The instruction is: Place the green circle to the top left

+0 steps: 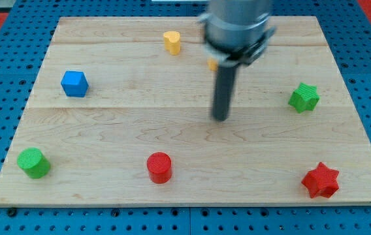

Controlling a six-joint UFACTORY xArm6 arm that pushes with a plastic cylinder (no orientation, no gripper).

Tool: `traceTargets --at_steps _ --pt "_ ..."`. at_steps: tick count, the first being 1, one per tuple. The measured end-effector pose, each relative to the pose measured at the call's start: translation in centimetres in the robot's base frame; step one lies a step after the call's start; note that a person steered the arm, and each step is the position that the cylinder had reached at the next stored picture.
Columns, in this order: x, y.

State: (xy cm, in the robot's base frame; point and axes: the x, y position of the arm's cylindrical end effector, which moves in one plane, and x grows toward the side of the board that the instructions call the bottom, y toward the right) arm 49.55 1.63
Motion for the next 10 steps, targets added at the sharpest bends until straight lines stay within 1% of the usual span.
traceTargets --at_steps 1,2,3,4,5,6,7,8,9,10 --pt "8.4 -10.3" --pt "9.8 -25.1" --pt "10.0 -27.5" --pt "9.1 -28.6" --pt "6.7 -27.1" --pt "5.5 -24.0" --pt "0.4 -23.3" --pt "-1.1 -19.4" --pt "1.0 -26.7" --pt "2.8 -18.9"
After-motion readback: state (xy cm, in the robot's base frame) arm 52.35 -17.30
